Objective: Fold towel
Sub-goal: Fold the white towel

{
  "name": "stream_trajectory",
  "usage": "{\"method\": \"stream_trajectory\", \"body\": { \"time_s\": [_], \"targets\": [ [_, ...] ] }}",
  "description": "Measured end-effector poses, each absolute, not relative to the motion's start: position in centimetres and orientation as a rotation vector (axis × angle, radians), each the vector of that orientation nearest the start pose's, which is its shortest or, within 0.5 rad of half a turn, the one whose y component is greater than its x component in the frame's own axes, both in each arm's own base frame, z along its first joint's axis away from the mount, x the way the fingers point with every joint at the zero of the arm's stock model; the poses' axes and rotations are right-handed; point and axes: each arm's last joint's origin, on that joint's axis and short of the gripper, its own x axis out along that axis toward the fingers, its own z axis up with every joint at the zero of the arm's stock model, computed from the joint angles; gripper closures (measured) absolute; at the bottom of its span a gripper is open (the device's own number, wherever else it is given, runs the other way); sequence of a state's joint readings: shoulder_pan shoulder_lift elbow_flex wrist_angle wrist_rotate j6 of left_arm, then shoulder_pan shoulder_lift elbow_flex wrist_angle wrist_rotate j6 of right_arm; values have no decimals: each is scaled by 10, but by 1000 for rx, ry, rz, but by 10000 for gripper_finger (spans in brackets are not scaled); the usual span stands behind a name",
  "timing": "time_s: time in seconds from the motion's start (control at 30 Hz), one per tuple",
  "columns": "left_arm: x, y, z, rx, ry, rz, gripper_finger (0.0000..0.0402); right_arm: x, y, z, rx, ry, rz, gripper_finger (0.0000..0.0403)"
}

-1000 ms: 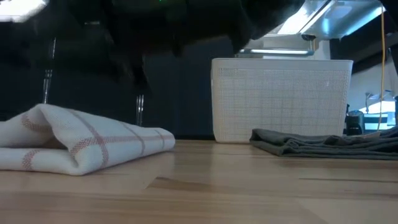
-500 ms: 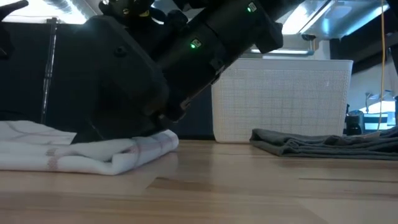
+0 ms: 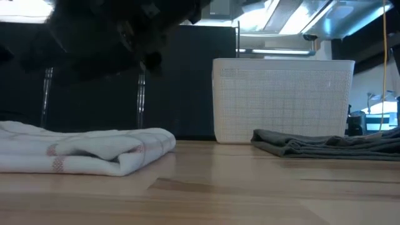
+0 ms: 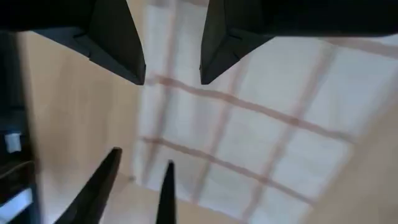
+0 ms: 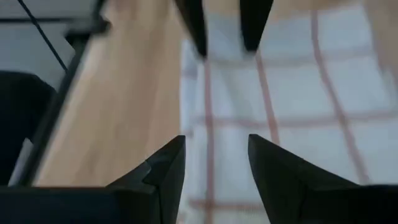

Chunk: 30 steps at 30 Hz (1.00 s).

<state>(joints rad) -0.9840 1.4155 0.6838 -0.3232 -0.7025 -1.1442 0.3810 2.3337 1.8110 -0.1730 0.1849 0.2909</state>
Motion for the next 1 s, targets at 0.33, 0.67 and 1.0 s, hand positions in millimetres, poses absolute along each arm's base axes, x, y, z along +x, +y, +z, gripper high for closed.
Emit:
{"method": "stream_trajectory", "body": {
  "time_s": [0.33,0.67,1.0],
  "targets": [
    [156,-162,138,-249,876,387,254,463,178,141,219,969,-140,226],
    [161,-184,134,-504,1001,218,254,471,133,139,43,965,-337,226],
    [182,-188,168,-334,982,88,254,500,73,156,110,814,-321,226]
  ]
}}
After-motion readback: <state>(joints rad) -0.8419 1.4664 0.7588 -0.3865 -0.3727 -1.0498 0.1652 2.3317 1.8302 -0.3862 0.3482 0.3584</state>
